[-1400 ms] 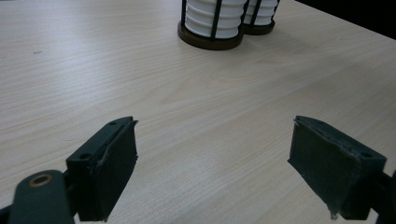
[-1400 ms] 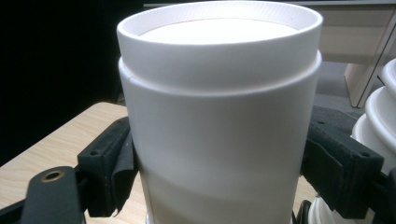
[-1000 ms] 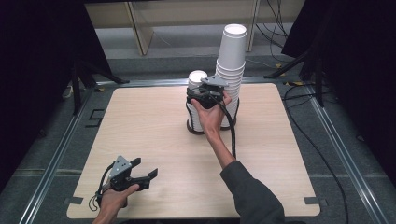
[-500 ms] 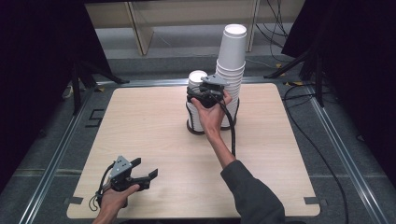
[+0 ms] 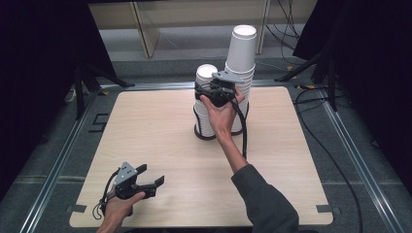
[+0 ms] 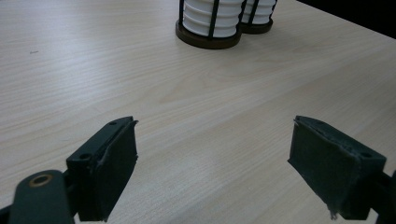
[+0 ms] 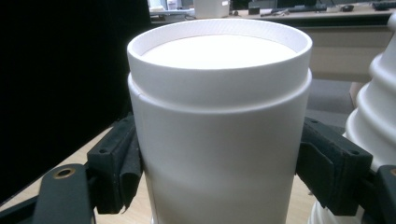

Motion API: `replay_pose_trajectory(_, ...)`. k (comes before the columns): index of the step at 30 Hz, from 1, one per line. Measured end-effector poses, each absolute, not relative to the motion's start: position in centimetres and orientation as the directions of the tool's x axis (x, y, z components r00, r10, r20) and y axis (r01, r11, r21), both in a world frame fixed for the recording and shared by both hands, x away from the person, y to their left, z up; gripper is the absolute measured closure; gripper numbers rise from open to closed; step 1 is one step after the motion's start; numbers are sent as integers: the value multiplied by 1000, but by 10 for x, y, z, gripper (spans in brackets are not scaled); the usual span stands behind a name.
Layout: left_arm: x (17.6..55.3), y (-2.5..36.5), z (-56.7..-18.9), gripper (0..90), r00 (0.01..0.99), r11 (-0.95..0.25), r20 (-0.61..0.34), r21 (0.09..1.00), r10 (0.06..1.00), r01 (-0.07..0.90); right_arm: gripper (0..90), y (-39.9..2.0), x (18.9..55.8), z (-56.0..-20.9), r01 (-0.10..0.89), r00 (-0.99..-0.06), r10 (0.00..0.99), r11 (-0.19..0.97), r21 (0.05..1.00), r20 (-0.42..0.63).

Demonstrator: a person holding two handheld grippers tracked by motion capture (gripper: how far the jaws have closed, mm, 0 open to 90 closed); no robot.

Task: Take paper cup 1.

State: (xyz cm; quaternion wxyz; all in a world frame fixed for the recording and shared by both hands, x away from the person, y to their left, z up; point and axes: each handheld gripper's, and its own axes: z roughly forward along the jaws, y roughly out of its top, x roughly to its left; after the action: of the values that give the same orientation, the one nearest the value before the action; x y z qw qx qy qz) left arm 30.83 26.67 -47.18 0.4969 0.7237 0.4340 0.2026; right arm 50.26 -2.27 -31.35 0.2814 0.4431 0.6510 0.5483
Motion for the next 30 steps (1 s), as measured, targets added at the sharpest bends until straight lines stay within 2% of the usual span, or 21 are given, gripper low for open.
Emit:
replay_pose_trajectory(10, 308, 267, -471, 144, 539, -134, -135, 892, 831, 431, 223, -26, 492, -283, 214, -473, 875, 4, 977, 100)
replay_pose_trajectory(15, 308, 266, -472, 144, 543, -138, -134, 892, 829, 431, 223, -31, 485, -262, 150, -494, 867, 7, 989, 69)
replay_pose_trajectory(19, 308, 266, -472, 144, 542, -136, -133, 893, 830, 428, 223, -36, 477, -251, 151, -522, 846, -35, 988, 109)
replay_pose_trajectory(30, 309, 266, -472, 144, 535, -129, -138, 893, 834, 431, 223, -54, 437, -253, 151, -651, 748, -37, 988, 127)
